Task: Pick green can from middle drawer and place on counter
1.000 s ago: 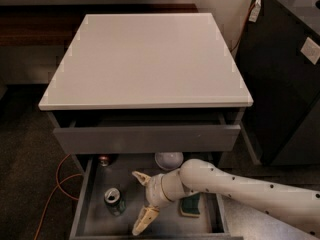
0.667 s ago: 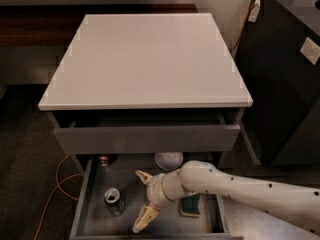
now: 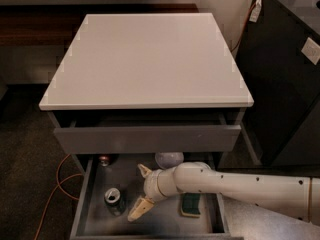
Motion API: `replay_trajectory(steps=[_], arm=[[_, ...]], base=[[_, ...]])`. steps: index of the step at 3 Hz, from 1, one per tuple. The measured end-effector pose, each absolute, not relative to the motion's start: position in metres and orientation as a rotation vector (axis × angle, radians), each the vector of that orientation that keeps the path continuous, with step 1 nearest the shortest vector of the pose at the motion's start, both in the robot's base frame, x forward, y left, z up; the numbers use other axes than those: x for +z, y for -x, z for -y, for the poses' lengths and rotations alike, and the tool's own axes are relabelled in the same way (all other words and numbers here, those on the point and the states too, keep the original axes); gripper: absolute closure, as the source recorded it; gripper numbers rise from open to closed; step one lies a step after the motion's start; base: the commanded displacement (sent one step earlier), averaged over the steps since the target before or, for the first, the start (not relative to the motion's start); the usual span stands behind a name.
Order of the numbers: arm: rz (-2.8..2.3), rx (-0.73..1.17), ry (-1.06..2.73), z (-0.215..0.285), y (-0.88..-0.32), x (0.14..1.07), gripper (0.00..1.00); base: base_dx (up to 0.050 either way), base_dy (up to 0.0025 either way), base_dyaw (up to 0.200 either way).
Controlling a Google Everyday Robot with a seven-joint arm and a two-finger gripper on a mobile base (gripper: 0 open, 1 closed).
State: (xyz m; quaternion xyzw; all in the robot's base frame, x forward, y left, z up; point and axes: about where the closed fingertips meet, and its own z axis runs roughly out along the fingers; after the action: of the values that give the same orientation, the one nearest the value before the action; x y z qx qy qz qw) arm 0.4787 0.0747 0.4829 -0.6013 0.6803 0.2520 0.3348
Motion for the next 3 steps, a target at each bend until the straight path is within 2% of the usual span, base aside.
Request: replay_trajectory(steps=[3], arm=[[-1.886,0.683,1.522,-0.093,-0.524,0.437,0.00]], base=[[0.000,0.00000,0.000]])
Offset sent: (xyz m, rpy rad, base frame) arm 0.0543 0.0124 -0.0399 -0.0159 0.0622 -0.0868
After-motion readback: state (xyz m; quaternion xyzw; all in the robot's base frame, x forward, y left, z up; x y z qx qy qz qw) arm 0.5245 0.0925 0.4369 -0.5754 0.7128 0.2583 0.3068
